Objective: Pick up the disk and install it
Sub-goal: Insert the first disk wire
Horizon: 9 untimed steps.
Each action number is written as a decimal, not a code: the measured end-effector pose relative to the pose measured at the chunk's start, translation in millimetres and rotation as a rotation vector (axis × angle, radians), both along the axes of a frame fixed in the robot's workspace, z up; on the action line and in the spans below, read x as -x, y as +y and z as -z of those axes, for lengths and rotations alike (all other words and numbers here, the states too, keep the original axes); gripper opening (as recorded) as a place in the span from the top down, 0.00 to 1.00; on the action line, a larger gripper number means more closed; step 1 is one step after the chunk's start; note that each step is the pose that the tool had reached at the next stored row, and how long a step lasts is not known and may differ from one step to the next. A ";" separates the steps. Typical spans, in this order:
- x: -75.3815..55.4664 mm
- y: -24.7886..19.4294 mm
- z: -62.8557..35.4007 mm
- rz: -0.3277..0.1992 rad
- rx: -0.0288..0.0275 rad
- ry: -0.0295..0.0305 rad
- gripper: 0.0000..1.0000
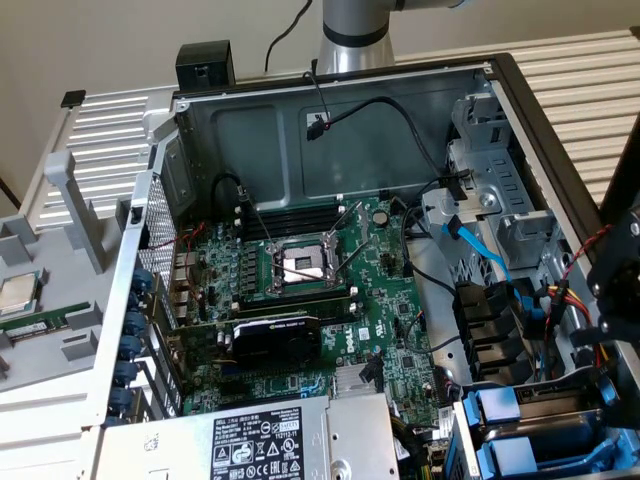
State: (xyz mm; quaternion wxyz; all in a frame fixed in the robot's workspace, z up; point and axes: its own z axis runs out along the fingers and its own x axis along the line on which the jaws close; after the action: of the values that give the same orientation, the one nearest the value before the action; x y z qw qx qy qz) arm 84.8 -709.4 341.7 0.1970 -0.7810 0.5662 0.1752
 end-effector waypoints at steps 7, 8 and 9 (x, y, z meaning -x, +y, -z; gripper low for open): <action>-2.6 -0.5 5.6 0.000 -0.0057 0.0029 0.51; -2.6 -0.4 6.5 0.000 -0.0074 0.0030 0.51; -2.7 -0.5 7.1 -0.001 -0.0094 0.0045 0.51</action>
State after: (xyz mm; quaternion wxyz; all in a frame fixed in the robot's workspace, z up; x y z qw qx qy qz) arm 87.5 -709.9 334.6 0.1993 -0.7798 0.5656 0.1797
